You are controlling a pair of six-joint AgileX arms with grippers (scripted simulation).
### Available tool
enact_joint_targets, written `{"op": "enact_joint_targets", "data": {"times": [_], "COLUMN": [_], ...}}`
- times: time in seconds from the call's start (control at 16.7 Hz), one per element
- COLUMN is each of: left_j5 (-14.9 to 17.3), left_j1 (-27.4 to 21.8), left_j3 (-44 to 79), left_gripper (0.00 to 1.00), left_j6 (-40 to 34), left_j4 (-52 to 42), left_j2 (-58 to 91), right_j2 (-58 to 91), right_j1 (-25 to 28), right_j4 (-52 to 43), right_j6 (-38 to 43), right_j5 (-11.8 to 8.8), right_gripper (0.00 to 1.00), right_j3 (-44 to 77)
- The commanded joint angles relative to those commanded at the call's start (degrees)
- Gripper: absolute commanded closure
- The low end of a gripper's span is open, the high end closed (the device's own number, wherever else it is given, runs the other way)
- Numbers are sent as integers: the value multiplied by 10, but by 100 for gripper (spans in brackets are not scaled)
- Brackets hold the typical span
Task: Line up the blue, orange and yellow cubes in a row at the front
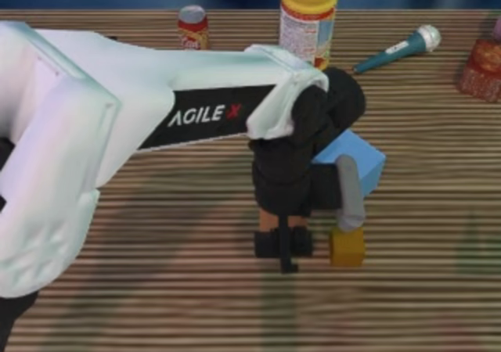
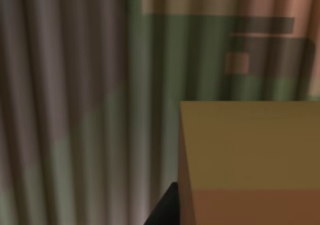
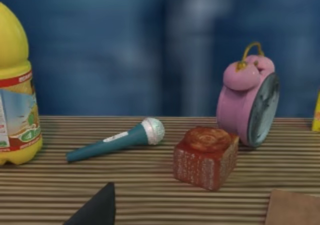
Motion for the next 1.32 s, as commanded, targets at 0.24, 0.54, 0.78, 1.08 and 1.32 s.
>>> {"op": "enact_joint_targets", "data": {"times": [0.24,0.54,0.78,1.08,1.32], "left_j5": [0,0,0,0,0], "left_j1": [0,0,0,0,0], "left_j3": [0,0,0,0,0], "left_gripper": [85,47,17,0,0], "left_j6": [0,0,0,0,0], "left_j4": [0,0,0,0,0], "left_j2": [0,0,0,0,0], "right_j2": [0,0,0,0,0], "right_j1": [0,0,0,0,0], "right_j4": [0,0,0,0,0], "right_j6": [0,0,0,0,0], "right_j5": [0,0,0,0,0], "right_gripper": [0,0,0,0,0], "right_j3": [0,0,0,0,0]}}
